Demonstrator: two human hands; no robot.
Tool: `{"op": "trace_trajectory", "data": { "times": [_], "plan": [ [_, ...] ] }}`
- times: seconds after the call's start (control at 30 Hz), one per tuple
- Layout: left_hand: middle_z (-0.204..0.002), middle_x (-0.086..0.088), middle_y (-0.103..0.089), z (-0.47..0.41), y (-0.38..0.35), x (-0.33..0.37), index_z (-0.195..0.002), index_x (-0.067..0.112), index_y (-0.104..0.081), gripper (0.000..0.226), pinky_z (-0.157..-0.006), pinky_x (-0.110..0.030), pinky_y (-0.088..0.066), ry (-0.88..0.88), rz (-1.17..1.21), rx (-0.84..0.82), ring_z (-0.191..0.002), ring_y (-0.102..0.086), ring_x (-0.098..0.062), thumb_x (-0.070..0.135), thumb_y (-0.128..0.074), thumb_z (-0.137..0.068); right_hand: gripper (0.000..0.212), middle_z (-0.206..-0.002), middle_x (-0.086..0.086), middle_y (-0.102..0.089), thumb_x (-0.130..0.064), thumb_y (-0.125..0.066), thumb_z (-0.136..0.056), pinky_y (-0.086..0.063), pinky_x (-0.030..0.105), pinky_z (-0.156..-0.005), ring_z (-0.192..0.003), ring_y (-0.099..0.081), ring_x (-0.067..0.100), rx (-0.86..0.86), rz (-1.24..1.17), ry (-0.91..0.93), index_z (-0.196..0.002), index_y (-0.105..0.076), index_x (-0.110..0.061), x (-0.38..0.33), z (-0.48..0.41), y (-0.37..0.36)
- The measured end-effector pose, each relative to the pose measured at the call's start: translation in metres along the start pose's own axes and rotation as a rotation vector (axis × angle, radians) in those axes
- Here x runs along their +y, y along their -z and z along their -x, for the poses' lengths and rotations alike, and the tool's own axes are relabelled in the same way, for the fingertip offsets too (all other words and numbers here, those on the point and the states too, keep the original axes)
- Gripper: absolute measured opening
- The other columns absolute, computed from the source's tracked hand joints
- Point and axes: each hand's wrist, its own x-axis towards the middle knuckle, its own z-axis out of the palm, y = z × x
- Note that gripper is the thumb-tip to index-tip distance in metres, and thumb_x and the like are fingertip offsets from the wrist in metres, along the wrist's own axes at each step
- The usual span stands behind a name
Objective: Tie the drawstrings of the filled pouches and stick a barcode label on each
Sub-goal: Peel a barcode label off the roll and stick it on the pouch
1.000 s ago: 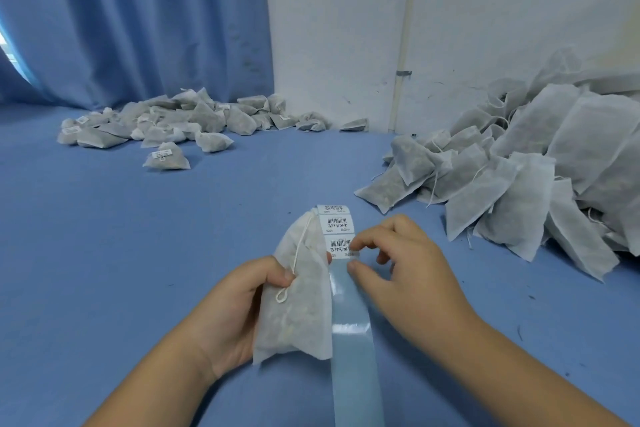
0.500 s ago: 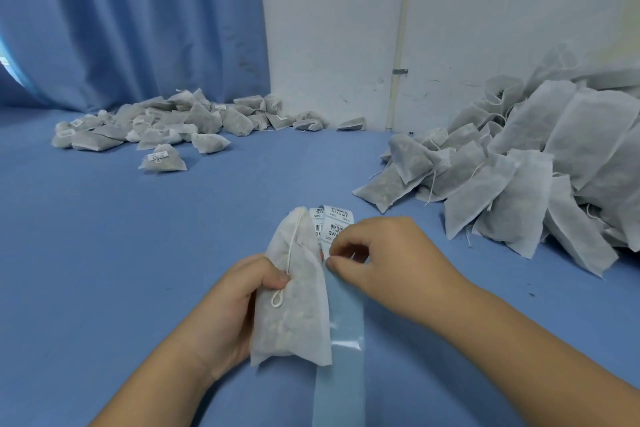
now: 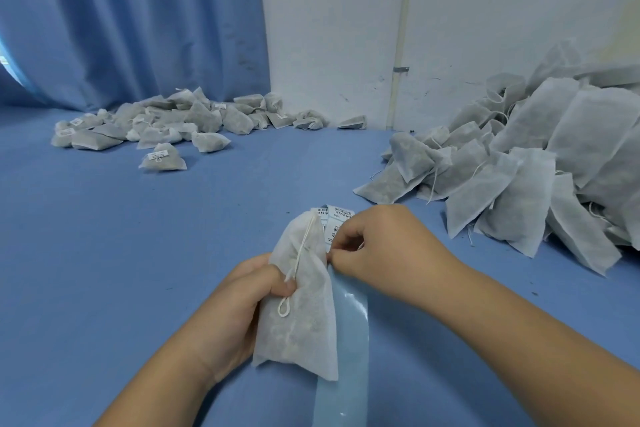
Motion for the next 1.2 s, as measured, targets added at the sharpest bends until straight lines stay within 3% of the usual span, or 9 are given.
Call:
{"op": "trace_trajectory", "data": {
  "times": [0.23,0.43,0.63,0.7,0.8,0.87,1.0,1.1,1.2],
  "plan": [
    [-0.066,-0.006,-0.058,0.002,-0.004,0.003,-0.064,0.014,-0.068,0.012,-0.051,-0.021,-0.046,-0.01,-0.037,-0.007,-0.057,-0.057,-0.015,0.012,-0.061,-0.054,0.016,-0.064,-0.006,-0.067,-0.022,-0.062,-0.079,-0.039,0.017,-0.05,-0.063,-0.056,0.009,0.007,0.003,0.001,-0.069,-0.073,-0.015,0.001,-0.001,0.001],
    [-0.064,-0.006,-0.053,0.003,-0.004,0.003,-0.062,0.013,-0.062,0.02,-0.05,-0.022,-0.043,0.007,-0.072,0.007,-0.056,-0.051,-0.016,0.023,-0.065,-0.046,0.014,-0.075,-0.003,-0.071,-0.02,-0.061,-0.079,-0.052,0.03,-0.069,-0.073,-0.064,0.011,-0.005,-0.026,-0.013,-0.073,-0.073,-0.014,0.0,-0.001,0.002],
    [-0.061,-0.005,-0.052,0.002,-0.005,0.003,-0.059,0.013,-0.06,0.005,-0.048,-0.021,-0.042,0.033,-0.109,0.011,-0.052,-0.05,-0.015,0.013,-0.058,-0.054,0.013,-0.067,-0.006,-0.067,-0.017,-0.06,-0.079,-0.047,0.023,-0.062,-0.06,-0.056,0.009,0.052,-0.121,-0.087,-0.069,-0.07,-0.017,0.007,0.004,-0.002],
    [-0.058,-0.002,-0.051,0.002,-0.005,0.003,-0.054,0.015,-0.059,0.011,-0.047,-0.019,-0.041,0.033,-0.113,-0.006,-0.049,-0.05,-0.013,0.009,-0.051,-0.059,0.015,-0.066,-0.012,-0.067,-0.017,-0.062,-0.078,-0.046,0.018,-0.059,-0.063,-0.06,0.007,0.082,-0.211,-0.135,-0.066,-0.068,-0.02,0.01,0.005,-0.003],
    [-0.061,-0.005,-0.051,0.001,-0.002,0.0,-0.067,0.007,-0.06,0.011,-0.048,-0.021,-0.042,0.033,-0.082,-0.014,-0.052,-0.05,-0.015,0.008,-0.05,-0.061,0.016,-0.066,-0.012,-0.069,-0.016,-0.062,-0.077,-0.045,0.019,-0.053,-0.058,-0.061,0.008,0.111,-0.349,-0.191,-0.063,-0.068,-0.021,0.017,0.007,-0.003],
    [-0.065,-0.007,-0.051,0.0,0.001,-0.001,-0.085,-0.001,-0.061,0.029,-0.05,-0.022,-0.043,0.045,-0.079,-0.026,-0.055,-0.051,-0.016,0.009,-0.054,-0.059,0.017,-0.065,-0.01,-0.071,-0.016,-0.061,-0.078,-0.042,0.017,-0.049,-0.057,-0.059,0.011,0.114,-0.443,-0.232,-0.064,-0.068,-0.021,0.02,0.008,-0.001],
    [-0.068,-0.008,-0.051,-0.001,0.001,-0.001,-0.097,-0.009,-0.06,0.043,-0.05,-0.022,-0.043,0.066,-0.082,-0.024,-0.055,-0.051,-0.016,0.009,-0.053,-0.059,0.018,-0.069,-0.006,-0.074,-0.016,-0.057,-0.081,-0.05,0.037,-0.068,-0.082,-0.07,0.028,0.109,-0.589,-0.313,-0.067,-0.068,-0.017,0.026,0.008,0.003],
    [-0.066,-0.007,-0.052,0.0,0.001,0.0,-0.092,-0.013,-0.057,0.039,-0.05,-0.021,-0.043,0.075,-0.072,-0.004,-0.054,-0.052,-0.016,0.009,-0.052,-0.06,0.018,-0.071,-0.003,-0.075,-0.011,-0.054,-0.084,-0.049,0.029,-0.067,-0.073,-0.073,0.016,0.115,-0.689,-0.344,-0.069,-0.065,-0.012,0.031,0.008,0.008],
    [-0.07,-0.009,-0.053,0.0,0.002,0.0,-0.098,-0.02,-0.052,0.059,-0.052,-0.023,-0.044,0.079,-0.087,0.023,-0.058,-0.052,-0.017,0.015,-0.062,-0.051,0.018,-0.073,-0.001,-0.075,-0.009,-0.052,-0.085,-0.047,0.024,-0.062,-0.068,-0.072,0.011,0.143,-0.744,-0.363,-0.071,-0.063,-0.012,0.037,0.01,0.011]
  ]
}}
